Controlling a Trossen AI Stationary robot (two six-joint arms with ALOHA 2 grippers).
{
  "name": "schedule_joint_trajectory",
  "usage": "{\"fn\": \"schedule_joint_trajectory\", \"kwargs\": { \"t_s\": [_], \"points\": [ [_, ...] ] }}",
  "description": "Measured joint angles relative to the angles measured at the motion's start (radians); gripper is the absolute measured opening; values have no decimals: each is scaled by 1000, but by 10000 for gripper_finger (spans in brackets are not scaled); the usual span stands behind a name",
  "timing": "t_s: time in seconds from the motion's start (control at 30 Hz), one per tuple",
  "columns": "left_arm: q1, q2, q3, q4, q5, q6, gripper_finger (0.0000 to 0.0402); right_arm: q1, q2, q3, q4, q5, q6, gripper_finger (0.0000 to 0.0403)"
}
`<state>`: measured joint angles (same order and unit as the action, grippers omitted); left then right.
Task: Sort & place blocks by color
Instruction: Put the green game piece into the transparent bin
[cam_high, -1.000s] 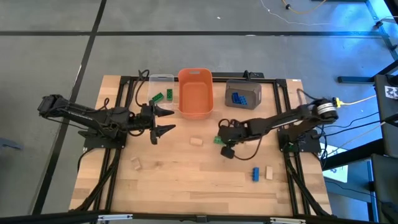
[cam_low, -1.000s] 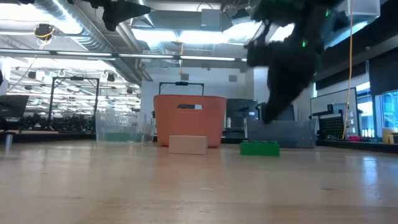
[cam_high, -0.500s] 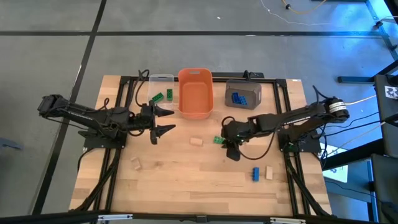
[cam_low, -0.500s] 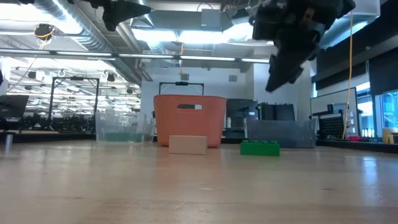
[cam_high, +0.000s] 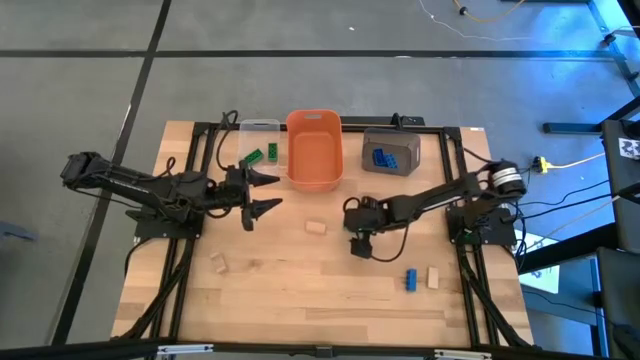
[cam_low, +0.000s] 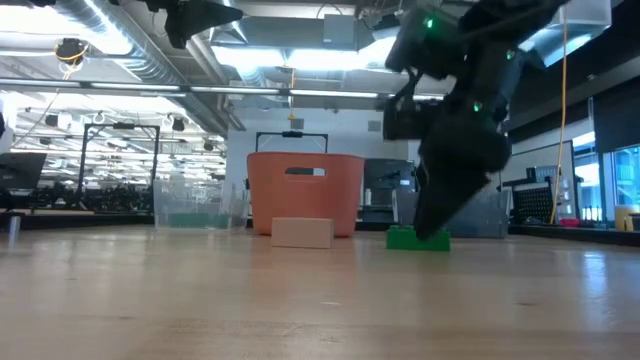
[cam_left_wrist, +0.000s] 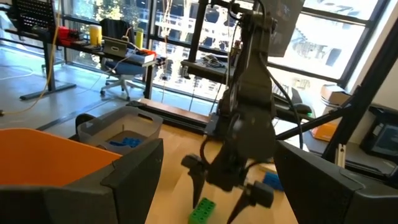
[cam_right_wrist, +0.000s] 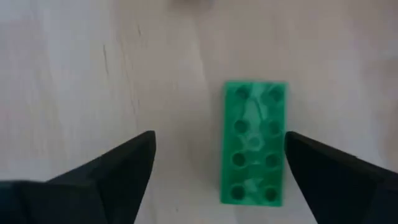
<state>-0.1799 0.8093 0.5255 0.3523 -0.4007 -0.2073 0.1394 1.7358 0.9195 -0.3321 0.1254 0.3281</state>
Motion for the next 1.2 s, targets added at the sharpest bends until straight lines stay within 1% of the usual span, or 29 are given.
{"fn": "schedule_joint_trajectory", "kwargs": {
  "t_s": [0.07, 0.2, 0.3, 0.37, 0.47, 0.6, 0.63, 0.8, 0.93, 1.03, 1.1, 1.2],
  "points": [
    [0, 0, 0, 0, 0, 0, 297, 0, 32, 0, 1, -18, 3, 352],
    [0, 0, 0, 1, 0, -1, 297, 1, 58, 5, 5, -17, 7, 340],
    [0, 0, 0, 2, 0, -2, 297, 0, 62, 5, 6, -17, 7, 322],
    [0, 0, 0, 2, 0, -12, 297, 0, 62, 5, 7, -17, 9, 301],
    [0, 0, 0, 2, 0, -45, 297, 0, 63, 4, 8, -14, 10, 251],
    [0, 0, 0, 2, 0, -52, 297, 0, 65, 3, 6, -13, 6, 148],
    [0, 0, 0, 2, 0, -52, 297, 0, 65, 3, 5, -13, 4, 137],
    [0, 0, 0, 2, 0, -52, 297, -1, 42, 2, -8, -40, 3, 140],
    [0, 0, 0, 1, 1, -52, 297, 2, -29, -12, -99, -82, 7, 140],
    [0, 0, 0, 1, 1, -52, 297, 1, -123, -54, -105, -74, 14, 140],
    [0, 0, 0, 2, 1, -52, 297, -1, -196, -103, -94, -67, 56, 140],
    [0, 0, 0, 2, 9, -52, 297, 1, -323, -171, -10, -87, 138, 140]
  ]
}}
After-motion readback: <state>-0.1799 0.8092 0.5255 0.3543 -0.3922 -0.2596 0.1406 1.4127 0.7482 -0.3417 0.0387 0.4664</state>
